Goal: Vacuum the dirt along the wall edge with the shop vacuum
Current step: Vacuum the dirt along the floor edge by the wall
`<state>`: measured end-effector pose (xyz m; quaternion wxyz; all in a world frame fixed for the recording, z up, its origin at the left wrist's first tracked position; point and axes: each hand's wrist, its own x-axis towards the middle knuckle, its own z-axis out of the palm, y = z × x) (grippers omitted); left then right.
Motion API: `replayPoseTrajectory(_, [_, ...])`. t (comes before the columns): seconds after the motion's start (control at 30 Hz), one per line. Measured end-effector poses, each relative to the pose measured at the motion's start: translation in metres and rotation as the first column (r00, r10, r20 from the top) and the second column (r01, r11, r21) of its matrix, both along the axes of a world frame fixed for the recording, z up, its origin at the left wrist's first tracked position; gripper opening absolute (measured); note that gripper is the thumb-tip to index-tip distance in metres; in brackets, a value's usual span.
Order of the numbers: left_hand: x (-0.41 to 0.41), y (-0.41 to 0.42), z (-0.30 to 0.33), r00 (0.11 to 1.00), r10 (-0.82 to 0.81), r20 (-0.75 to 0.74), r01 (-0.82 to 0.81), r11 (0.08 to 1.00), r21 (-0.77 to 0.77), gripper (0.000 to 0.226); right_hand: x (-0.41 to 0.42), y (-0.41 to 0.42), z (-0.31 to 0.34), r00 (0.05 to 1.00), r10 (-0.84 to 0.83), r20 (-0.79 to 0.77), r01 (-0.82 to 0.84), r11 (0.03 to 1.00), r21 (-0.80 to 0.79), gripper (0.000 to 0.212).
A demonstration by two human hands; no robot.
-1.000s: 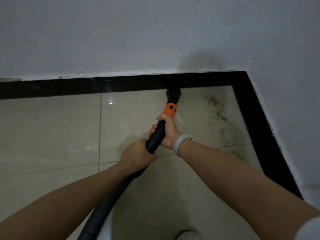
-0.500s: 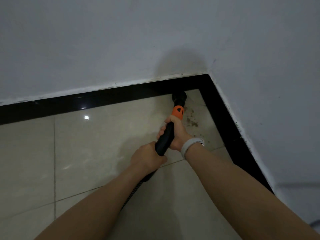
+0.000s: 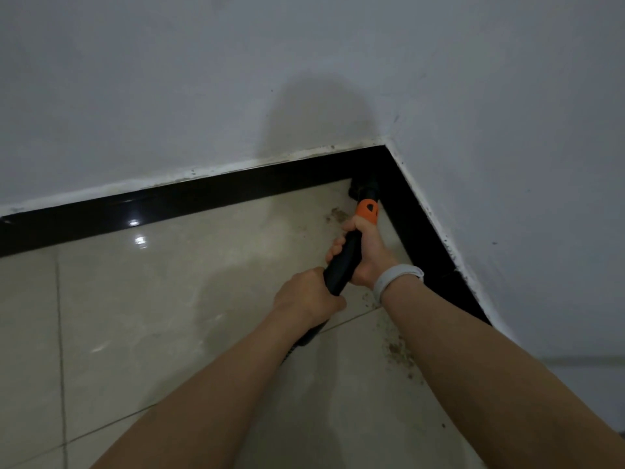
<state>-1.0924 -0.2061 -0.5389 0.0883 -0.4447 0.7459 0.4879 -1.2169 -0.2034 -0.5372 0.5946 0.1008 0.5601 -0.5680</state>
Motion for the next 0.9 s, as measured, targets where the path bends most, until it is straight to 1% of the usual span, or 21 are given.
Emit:
replayPoseTrajectory(0.13, [0.020, -0.002, 0.000, 0.996, -0.067, 0.061, 0.071, 0.995, -0.064, 0.033, 0.020, 0.006, -0.007, 0.994, -0.093, 0.051, 0.095, 0.995, -0.042, 0.024])
replayPoseTrajectory(0.2, [0.036, -0.001, 0.001, 0.993, -0.084, 0.089, 0.094, 0.989, -0.116, 0.030, 0.034, 0.008, -0.009, 0.990, -0.105, 0.090, 0.111, 0.992, -0.064, 0.026])
replayPoseTrajectory(0.3, [0.068, 0.003, 0.003, 0.995, -0.025, 0.092, 0.038, 0.989, -0.145, 0.022, 0.064, 0.004, -0.008, 0.993, -0.029, 0.113, 0.036, 0.998, -0.059, 0.026])
replayPoseTrajectory(0.5, [0.140, 0.025, 0.002, 0.988, 0.110, 0.104, -0.094, 0.984, -0.153, 0.018, 0.136, 0.007, -0.008, 0.977, 0.146, 0.158, -0.145, 0.989, -0.018, 0.023])
replayPoseTrajectory(0.63, [0.169, 0.050, 0.003, 0.974, 0.203, 0.100, -0.185, 0.969, -0.164, 0.021, 0.168, 0.019, -0.007, 0.953, 0.252, 0.169, -0.255, 0.967, -0.007, 0.022])
replayPoseTrajectory(0.77, [0.174, 0.069, 0.004, 0.974, 0.187, 0.126, -0.170, 0.977, -0.132, 0.017, 0.175, 0.036, -0.004, 0.940, 0.303, 0.154, -0.310, 0.951, 0.019, 0.023])
replayPoseTrajectory(0.9, [0.154, 0.068, 0.005, 0.985, 0.129, 0.116, -0.120, 0.990, -0.077, 0.021, 0.154, 0.045, -0.002, 0.963, 0.237, 0.129, -0.243, 0.970, 0.029, 0.022])
